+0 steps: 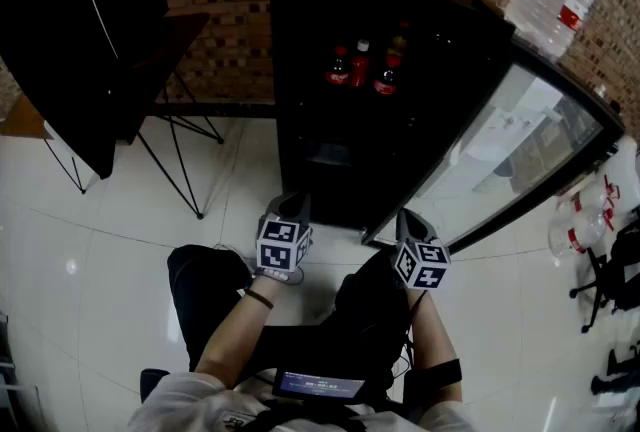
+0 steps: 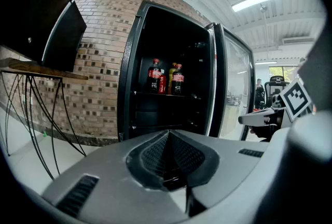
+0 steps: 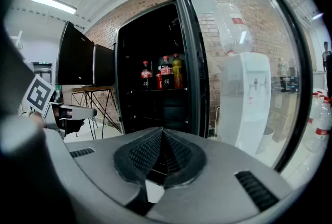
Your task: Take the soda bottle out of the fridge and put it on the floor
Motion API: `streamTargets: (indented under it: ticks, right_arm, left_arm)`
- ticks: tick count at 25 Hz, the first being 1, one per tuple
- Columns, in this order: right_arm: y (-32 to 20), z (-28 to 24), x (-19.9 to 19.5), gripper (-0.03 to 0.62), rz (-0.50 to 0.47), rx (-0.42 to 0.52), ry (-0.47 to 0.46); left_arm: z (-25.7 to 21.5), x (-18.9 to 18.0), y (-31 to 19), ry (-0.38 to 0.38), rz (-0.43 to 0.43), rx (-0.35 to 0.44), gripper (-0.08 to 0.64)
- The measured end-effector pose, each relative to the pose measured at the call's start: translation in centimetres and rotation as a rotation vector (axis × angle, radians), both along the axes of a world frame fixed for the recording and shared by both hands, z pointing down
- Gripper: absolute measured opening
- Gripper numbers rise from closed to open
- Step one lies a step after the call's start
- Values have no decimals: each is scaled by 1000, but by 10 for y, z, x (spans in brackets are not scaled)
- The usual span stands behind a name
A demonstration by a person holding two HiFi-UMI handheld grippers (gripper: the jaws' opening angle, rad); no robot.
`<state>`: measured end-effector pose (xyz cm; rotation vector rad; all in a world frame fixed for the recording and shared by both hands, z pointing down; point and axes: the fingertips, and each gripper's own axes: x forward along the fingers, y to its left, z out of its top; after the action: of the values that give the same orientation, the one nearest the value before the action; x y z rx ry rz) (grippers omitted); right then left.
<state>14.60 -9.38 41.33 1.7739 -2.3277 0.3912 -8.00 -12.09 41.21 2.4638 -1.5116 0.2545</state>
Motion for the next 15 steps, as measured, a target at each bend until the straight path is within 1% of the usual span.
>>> streamTargets:
  ticks: [5, 9, 11, 15]
  right_arm:
    - [1, 0, -2, 17, -3, 2, 1]
    - [1, 0, -3, 17, -7, 3, 2]
    - [1, 0, -3, 17, -8, 3, 3]
    - [0, -1, -2, 17, -9, 3, 6]
  left_arm:
    - [-6, 1, -5, 7, -1, 8, -3]
    - [-27, 6, -21, -4, 1, 52, 8]
    - [-44, 12, -34, 1, 12, 83, 80]
    - [-90, 25, -68, 20, 15, 154, 140]
